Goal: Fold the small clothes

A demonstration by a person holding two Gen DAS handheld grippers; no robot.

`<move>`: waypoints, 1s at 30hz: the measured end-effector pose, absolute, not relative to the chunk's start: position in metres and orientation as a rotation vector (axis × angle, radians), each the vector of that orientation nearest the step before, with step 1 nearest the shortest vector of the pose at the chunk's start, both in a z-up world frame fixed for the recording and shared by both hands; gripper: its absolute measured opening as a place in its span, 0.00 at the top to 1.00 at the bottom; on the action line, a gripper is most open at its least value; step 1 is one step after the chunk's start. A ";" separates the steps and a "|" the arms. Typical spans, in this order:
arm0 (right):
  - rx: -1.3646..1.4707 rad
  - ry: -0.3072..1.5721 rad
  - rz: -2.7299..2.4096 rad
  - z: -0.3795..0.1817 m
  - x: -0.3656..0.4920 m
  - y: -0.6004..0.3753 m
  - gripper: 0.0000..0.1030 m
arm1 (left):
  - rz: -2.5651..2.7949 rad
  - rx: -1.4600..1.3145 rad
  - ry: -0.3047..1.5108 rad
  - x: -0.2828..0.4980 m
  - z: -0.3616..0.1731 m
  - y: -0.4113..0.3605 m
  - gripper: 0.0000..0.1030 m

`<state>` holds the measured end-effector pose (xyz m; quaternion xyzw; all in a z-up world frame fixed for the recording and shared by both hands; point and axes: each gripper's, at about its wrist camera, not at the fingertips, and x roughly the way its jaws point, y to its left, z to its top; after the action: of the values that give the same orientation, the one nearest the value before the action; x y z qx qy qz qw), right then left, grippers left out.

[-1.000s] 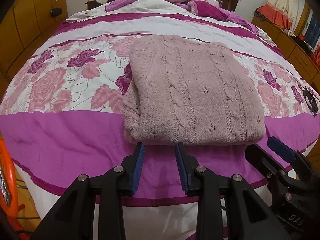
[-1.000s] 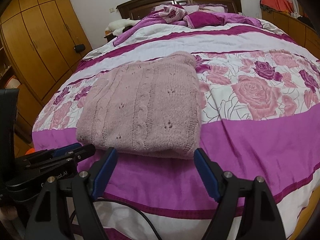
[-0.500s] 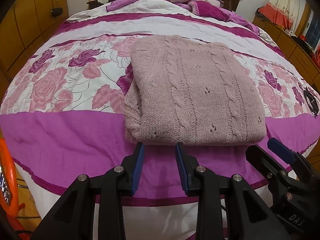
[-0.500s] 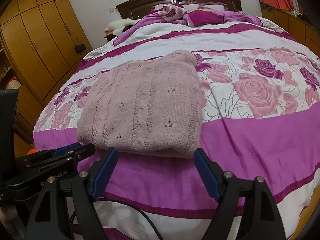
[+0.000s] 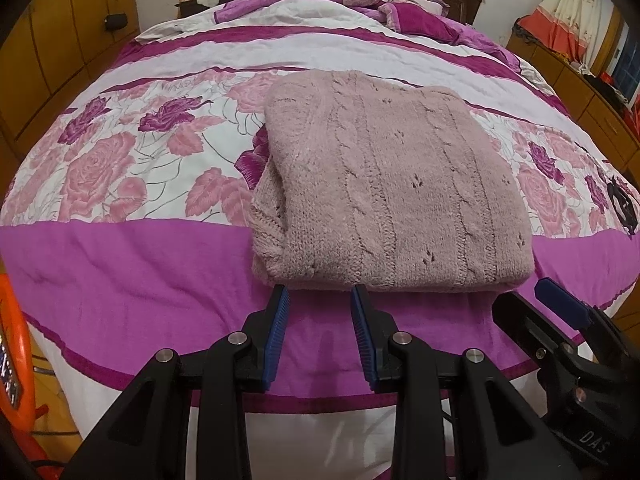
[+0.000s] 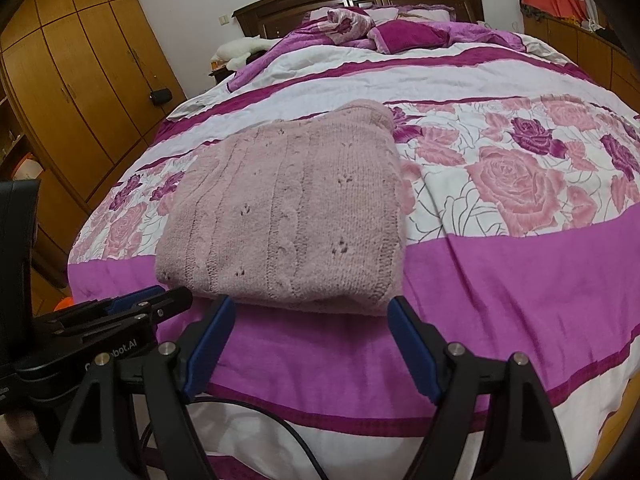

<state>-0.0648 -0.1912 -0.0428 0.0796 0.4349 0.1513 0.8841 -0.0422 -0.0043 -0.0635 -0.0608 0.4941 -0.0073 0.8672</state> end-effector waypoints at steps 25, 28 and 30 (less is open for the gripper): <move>0.168 0.907 0.316 -0.043 -0.065 -0.191 0.21 | -0.004 -0.126 1.049 -0.042 -0.066 -0.003 0.91; 0.167 0.911 0.319 -0.044 -0.067 -0.187 0.21 | -0.003 -0.125 1.051 -0.042 -0.066 -0.003 0.91; 0.168 0.910 0.319 -0.044 -0.068 -0.187 0.21 | -0.002 -0.125 1.051 -0.042 -0.067 -0.002 0.91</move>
<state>-0.0676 -0.1869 -0.0440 0.0805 0.4371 0.1533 0.8826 -0.0425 -0.0018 -0.0671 -0.0597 0.5014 -0.0011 0.8631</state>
